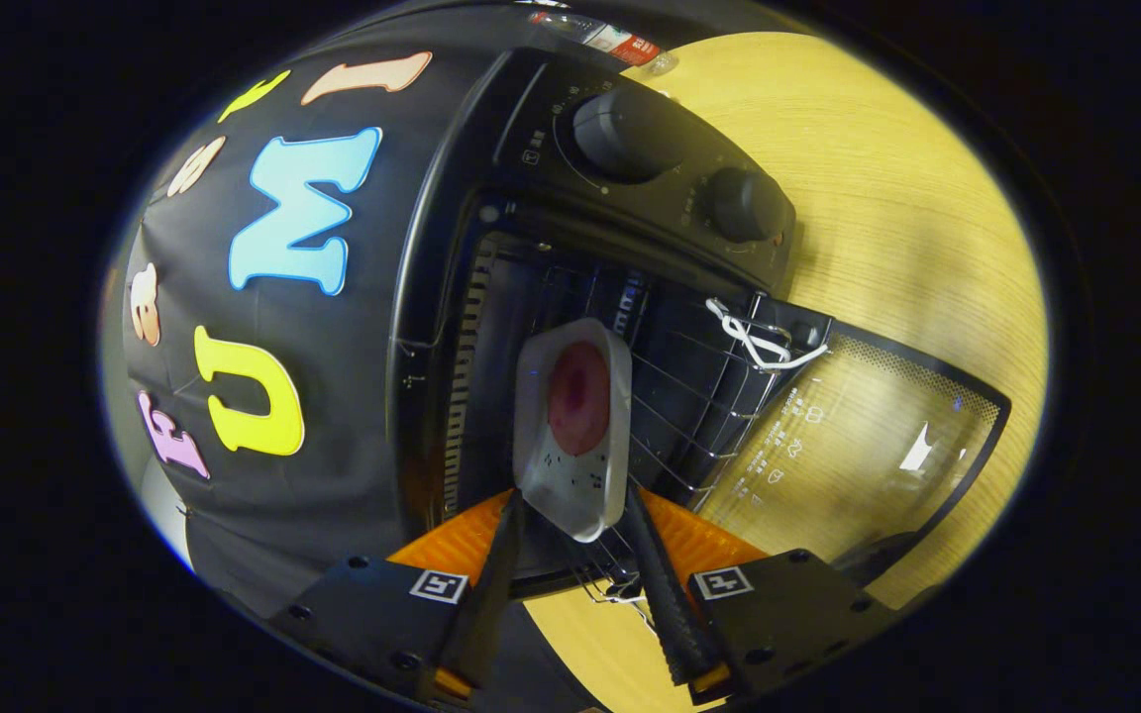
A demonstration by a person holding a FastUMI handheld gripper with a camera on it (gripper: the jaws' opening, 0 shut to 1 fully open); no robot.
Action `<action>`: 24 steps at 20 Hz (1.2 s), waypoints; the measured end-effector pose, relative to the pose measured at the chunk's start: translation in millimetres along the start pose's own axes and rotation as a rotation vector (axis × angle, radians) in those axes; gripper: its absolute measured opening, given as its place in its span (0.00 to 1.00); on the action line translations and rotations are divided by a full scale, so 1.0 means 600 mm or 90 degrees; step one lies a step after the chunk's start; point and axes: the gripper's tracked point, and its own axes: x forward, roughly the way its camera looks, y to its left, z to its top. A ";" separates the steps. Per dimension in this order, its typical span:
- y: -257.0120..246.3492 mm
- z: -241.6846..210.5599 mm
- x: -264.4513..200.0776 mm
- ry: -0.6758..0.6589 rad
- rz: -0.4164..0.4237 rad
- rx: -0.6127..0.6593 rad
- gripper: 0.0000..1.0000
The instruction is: Open the toaster oven, put the food inside, and close the toaster oven door.
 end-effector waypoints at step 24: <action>-0.190 -0.118 -0.169 0.102 -0.200 -0.512 0.98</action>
